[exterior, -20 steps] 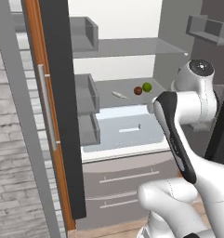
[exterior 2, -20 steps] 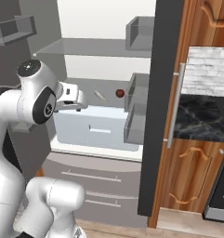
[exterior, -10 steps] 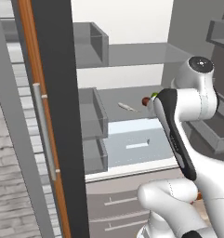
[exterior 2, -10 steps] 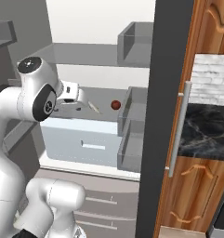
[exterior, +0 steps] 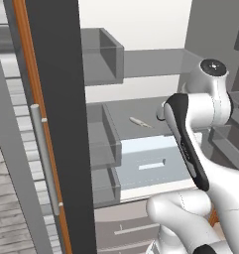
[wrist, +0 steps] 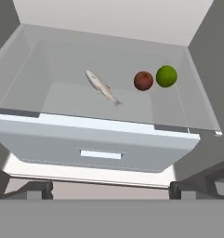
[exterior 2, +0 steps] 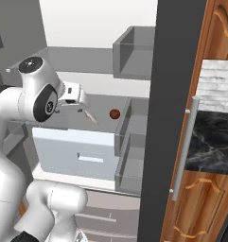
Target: Open the fridge, remove the apple, lime, and fish, and place them on any counter.
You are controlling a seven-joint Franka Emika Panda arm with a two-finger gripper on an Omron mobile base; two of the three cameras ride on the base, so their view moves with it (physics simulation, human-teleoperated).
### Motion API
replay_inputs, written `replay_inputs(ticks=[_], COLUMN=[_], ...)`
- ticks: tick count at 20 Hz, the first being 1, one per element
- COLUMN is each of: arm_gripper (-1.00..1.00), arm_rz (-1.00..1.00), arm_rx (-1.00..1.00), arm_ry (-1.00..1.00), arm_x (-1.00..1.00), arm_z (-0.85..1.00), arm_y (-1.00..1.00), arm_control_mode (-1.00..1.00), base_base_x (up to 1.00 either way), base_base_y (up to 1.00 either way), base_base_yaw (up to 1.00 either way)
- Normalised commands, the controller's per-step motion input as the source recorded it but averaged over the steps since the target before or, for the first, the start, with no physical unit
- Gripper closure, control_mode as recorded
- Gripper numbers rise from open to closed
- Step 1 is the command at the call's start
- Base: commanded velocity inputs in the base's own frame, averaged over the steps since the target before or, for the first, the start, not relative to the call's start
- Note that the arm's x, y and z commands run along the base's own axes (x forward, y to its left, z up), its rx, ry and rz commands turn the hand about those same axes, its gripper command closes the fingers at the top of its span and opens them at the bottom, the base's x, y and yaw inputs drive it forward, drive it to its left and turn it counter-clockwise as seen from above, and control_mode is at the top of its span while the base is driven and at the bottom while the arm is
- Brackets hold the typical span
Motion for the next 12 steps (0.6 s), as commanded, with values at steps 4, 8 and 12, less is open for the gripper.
replay_inputs(ticks=[4,8,12], arm_gripper=[-1.0,-1.0,-1.0], arm_rz=[0.0,0.0,0.02], arm_rx=[0.0,0.01,0.02], arm_ry=[-0.02,-0.03,0.0], arm_x=[0.1,0.36,0.31], arm_z=[-0.29,-0.66,-0.62], arm_y=[0.0,0.0,0.0], arm_control_mode=[-1.0,-1.0,-1.0], base_base_x=[0.0,0.0,0.0], base_base_y=[0.0,0.0,0.0], base_base_yaw=[0.0,0.0,0.0])
